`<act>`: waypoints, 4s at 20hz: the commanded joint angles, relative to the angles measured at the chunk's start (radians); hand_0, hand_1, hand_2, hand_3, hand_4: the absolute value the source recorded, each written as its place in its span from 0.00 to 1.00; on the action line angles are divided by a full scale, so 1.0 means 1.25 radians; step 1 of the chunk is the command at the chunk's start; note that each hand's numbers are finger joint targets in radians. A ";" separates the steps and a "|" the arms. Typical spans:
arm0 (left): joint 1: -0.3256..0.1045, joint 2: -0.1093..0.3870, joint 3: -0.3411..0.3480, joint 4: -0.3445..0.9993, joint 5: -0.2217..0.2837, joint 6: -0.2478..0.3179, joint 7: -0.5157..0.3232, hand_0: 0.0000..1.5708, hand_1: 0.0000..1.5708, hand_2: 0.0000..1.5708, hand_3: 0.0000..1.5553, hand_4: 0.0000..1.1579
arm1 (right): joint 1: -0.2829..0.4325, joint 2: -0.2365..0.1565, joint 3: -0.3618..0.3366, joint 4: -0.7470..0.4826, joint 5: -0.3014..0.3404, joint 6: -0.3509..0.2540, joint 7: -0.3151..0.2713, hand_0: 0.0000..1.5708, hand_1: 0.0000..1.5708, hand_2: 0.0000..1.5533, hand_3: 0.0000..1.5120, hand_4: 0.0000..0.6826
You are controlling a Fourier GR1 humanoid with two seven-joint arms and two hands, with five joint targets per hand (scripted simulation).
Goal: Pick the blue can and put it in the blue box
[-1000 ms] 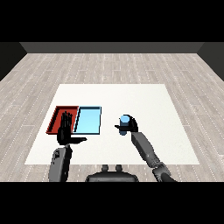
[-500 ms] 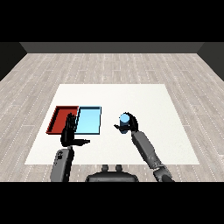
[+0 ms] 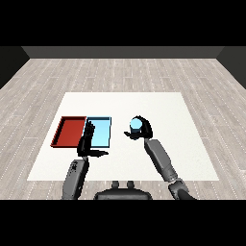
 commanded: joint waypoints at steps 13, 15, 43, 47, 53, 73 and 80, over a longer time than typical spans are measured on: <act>-0.128 -0.003 -0.106 0.158 0.032 0.076 0.015 0.00 0.00 0.00 0.00 0.00 | 0.090 0.015 0.012 -0.171 0.063 0.031 0.027 0.91 0.91 0.92 0.93 0.96; -0.197 -0.003 -0.130 0.155 0.026 0.143 0.062 0.00 0.00 0.00 0.00 0.00 | 0.114 0.022 0.060 -0.180 0.063 0.007 0.021 0.91 0.91 0.93 0.93 0.97; -0.309 -0.003 -0.303 0.411 0.192 0.238 -0.048 0.00 0.00 0.00 0.00 0.00 | -0.018 0.023 0.210 -0.126 -0.026 -0.116 0.011 0.89 0.89 0.92 0.92 0.96; -0.258 -0.003 -0.332 0.359 0.193 0.244 -0.048 0.00 0.00 0.00 0.00 0.00 | 0.059 0.023 0.214 -0.224 0.012 -0.079 0.046 0.90 0.90 0.92 0.92 0.96; -0.303 -0.003 -0.303 0.376 0.173 0.228 -0.009 0.00 0.00 0.00 0.00 0.00 | 0.024 0.023 0.260 -0.148 -0.018 -0.108 0.012 0.90 0.90 0.93 0.92 0.92; -0.300 -0.001 -0.412 0.348 0.136 0.495 -0.043 0.44 0.44 0.51 0.34 0.62 | -0.052 0.022 0.357 -0.168 -0.080 -0.169 0.029 0.92 0.92 0.94 0.92 0.89; -0.376 -0.002 -0.338 0.471 0.109 0.431 -0.079 0.37 0.37 0.45 0.32 0.57 | -0.089 0.022 0.337 -0.067 -0.131 -0.126 -0.035 0.92 0.92 0.94 0.92 0.87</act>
